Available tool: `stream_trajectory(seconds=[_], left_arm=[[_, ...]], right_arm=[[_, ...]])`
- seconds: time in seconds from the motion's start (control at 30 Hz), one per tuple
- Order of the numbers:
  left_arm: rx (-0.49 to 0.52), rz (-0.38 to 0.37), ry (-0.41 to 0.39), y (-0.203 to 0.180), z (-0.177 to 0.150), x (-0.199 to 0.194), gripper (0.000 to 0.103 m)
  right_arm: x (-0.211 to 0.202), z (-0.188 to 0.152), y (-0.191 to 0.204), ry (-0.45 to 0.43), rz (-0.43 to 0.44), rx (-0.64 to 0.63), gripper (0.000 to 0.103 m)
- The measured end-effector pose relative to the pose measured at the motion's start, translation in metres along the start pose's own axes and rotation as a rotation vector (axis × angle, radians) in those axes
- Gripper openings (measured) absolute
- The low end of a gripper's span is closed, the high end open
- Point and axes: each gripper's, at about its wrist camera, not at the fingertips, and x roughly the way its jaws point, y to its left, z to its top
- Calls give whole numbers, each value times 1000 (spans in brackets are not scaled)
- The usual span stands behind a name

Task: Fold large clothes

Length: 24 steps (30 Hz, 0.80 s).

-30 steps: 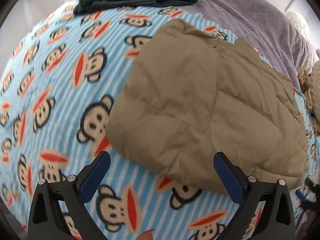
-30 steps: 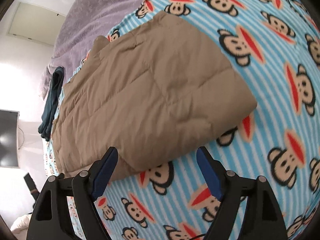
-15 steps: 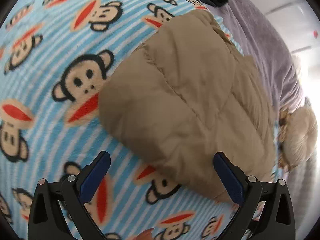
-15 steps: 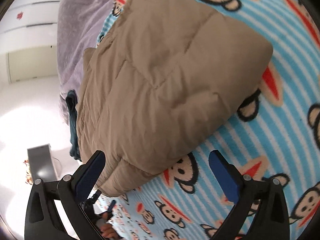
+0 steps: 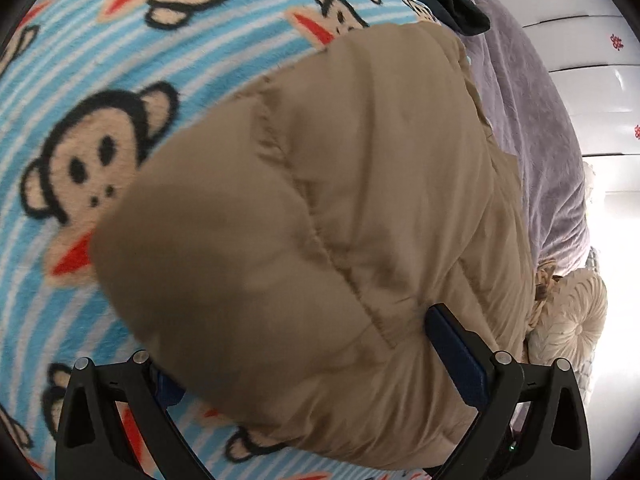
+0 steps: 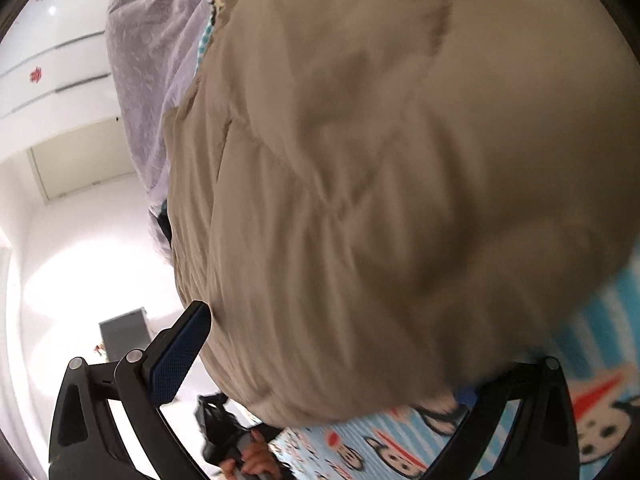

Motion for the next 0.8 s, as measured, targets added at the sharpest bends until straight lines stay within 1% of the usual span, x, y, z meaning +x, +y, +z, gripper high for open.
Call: stream_trajectory(seconds=[0.03,0.07,0.13,0.17,0.2,0.23,0.27,0.3,0.33,0.4,0.5,0.63,0.73,0.8], left_arm=[[1,-10,-8,-2,-1,0,86],[7,-23,-7,-4,1,-1,78],[23,-50,-10,-7,3,-5,43],[44,-57,-18,-13,1,-8,38],[78,-49,-33,-18,-1,-13,30],[111,-46,-44,-23,-3,-17,25],[136,-42,-51,-27,-5,-20,24],[168,-40,-60,-32,-8,-26,22],[190,-44,-65,-35,-10,-31,21],[225,-62,-73,-40,-13,-44,21],[267,-87,-72,-45,-22,-62,21],[305,-101,-60,-32,-41,-87,21],[312,-107,-40,-14,-63,-106,21],[311,-103,-10,1,-82,-117,21]], right_arm=[[3,2,-1,-1,11,19,103],[4,3,-1,-2,16,41,103],[3,4,-4,-8,24,85,102],[2,4,-6,-9,28,104,99],[0,4,-9,-6,26,128,86],[0,4,-12,-1,29,147,65],[-2,3,-16,5,47,170,55],[-4,1,-17,4,69,180,40],[-6,0,-16,1,79,174,33],[-14,-5,-8,-2,81,119,27],[-24,-12,0,11,99,71,25],[-44,-29,5,46,90,0,25],[-61,-49,-4,75,68,-29,25],[-75,-66,-20,90,66,-20,25]])
